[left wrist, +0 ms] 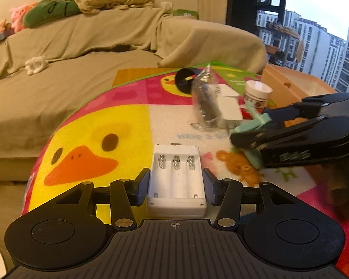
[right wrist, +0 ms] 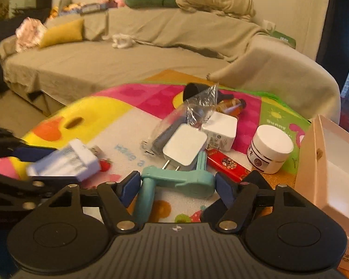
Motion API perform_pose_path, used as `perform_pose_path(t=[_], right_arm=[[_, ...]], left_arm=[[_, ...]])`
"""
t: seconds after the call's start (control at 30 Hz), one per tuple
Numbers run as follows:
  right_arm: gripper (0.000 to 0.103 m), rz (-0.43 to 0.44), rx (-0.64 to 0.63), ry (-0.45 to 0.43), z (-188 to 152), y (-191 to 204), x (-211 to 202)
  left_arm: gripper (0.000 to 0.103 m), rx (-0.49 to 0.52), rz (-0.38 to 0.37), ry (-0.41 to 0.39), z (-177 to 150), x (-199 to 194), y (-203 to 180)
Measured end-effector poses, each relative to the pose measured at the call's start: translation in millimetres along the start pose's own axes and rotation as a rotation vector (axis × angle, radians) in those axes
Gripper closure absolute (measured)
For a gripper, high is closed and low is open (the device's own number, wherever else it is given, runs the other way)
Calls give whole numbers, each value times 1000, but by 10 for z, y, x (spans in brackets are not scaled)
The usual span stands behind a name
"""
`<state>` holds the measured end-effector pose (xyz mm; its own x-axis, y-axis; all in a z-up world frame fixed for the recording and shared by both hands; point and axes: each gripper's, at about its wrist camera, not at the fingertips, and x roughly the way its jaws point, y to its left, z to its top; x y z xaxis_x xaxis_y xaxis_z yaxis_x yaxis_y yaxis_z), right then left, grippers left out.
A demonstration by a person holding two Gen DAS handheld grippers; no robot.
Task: Organize rigid objects
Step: 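Grasp the white battery charger with the left tool while the right tool grasps the teal part, then carry both held items into the pink box and open both tools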
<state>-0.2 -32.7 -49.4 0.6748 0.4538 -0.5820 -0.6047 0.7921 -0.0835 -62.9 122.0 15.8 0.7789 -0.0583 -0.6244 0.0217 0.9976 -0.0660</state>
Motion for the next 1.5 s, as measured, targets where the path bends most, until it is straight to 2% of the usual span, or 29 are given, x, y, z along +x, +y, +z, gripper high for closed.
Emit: perform_pose_path(t=[0.13,0.23,0.37,0.43,0.5,0.63,0.73,0.83,0.9,1.07,1.2,1.3,1.4,1.5], right_arm=[[33,33,33,-63,-24,-204,-484],[33,21,63,-96,-167,-423,-908],[32,-72,89,-127,-401,-724,-1343],[32,-118,110,-131,-511,-855,-1472],[32,-143,133,-130,-593,-950,-1551],[33,-200,160,-126,-703,-1067,-1640],[33,-238,182,-146,-744,-1151,-1729],[32,-257,196,-166,-686,-1262,-1715],[32,-269,194,-175,-588,-1343,-1642],[32,-284,173,-249,-95,-1592,-1330],[24,-273,271,-227,209,-1852,-1074],[22,-243,305,-216,167,-1842,-994],[22,-233,291,-164,-11,-1736,-912],[22,-246,255,-100,-204,-1637,-857]], left_arm=[[50,-4,-137,-7,84,-141,-151],[50,26,-231,-41,310,-260,-352],[50,129,-326,-138,830,-290,-826],[50,150,-377,-179,1110,-195,-1123],[49,159,-430,-180,1360,30,-1427],[50,132,-412,-185,1596,419,-1779],[50,90,-414,-241,1587,380,-1661],[50,67,-360,-265,1452,281,-1418],[50,50,-304,-234,1326,267,-1243],[51,7,-169,-65,899,388,-857],[52,35,-152,9,671,417,-709],[52,83,-181,31,614,502,-803],[51,121,-205,26,593,626,-975],[51,156,-160,10,601,809,-1171]])
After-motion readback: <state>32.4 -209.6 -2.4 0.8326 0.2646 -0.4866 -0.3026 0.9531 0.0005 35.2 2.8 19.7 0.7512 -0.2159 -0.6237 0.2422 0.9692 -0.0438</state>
